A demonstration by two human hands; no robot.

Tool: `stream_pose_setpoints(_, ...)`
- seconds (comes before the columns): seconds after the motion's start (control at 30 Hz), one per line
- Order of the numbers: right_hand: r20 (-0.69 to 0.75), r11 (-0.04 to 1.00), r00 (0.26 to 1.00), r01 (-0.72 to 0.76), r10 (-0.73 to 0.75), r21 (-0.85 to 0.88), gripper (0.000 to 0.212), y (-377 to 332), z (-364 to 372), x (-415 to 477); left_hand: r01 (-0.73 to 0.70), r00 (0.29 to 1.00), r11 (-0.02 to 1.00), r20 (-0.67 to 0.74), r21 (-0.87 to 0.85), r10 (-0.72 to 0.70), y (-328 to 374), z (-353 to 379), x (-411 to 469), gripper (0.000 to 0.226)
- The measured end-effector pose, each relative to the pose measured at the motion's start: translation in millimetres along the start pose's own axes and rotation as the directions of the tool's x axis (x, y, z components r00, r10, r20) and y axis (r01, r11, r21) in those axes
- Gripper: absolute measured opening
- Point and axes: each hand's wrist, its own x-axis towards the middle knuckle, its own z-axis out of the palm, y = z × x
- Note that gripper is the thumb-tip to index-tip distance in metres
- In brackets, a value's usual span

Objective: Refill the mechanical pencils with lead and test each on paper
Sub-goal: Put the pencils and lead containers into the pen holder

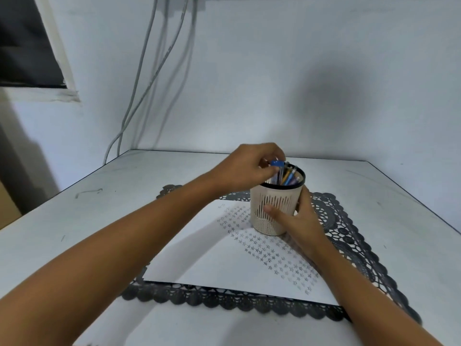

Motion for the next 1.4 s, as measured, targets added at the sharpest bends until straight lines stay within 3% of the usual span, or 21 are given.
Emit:
stream_pose_setpoints(0.27, 0.003, 1.000, 1.000, 0.012, -0.012, -0.025, 0.068, 3, -1, 1, -0.011, 0.991, 0.995, 0.130, 0.097, -0.002, -6, 6, -6, 0.020)
stream_pose_setpoints(0.43, -0.002, 1.000, 1.000, 0.014, -0.014, -0.017, 0.069, 5, -1, 1, -0.027, 1.000, 0.998, 0.017, 0.050, 0.026, -15, -3, -16, 0.023)
stream_pose_setpoints(0.6, -0.011, 0.999, 0.999, -0.042, 0.042, 0.009, 0.078, 9, -3, 3, 0.116, 0.992, 0.993, -0.056, 0.024, -0.114, -45, -30, -46, 0.022)
stream_pose_setpoints(0.67, -0.002, 0.998, 0.998, -0.057, 0.057, 0.012, 0.081, 10, -3, 3, 0.219, 0.976, 0.974, 0.012, 0.056, -0.220, -61, -43, -63, 0.022)
stream_pose_setpoints(0.77, -0.008, 0.999, 0.999, -0.046, 0.046, -0.005, 0.079, 9, -3, 2, 0.326, 0.905, 0.914, 0.198, 0.241, -0.375, -84, -59, -88, 0.030)
stream_pose_setpoints(0.9, -0.023, 0.999, 0.999, -0.033, 0.032, -0.028, 0.075, 7, -2, 2, 0.329, 0.794, 0.836, 0.351, 0.439, -0.497, -106, -70, -116, 0.028)
stream_pose_setpoints(0.97, -0.024, 0.999, 0.999, -0.042, 0.042, -0.016, 0.075, 7, -1, 1, 0.282, 0.774, 0.829, 0.397, 0.482, -0.494, -111, -70, -125, 0.028)
stream_pose_setpoints(1.23, -0.013, 0.999, 0.999, -0.045, 0.045, 0.000, 0.075, 9, -2, 2, 0.294, 0.839, 0.844, 0.302, 0.448, -0.452, -120, -62, -126, 0.012)
stream_pose_setpoints(1.4, -0.009, 0.997, 0.998, -0.057, 0.057, 0.046, 0.074, 10, -2, 3, 0.298, 0.912, 0.886, 0.168, 0.356, -0.374, -101, -66, -102, 0.021)
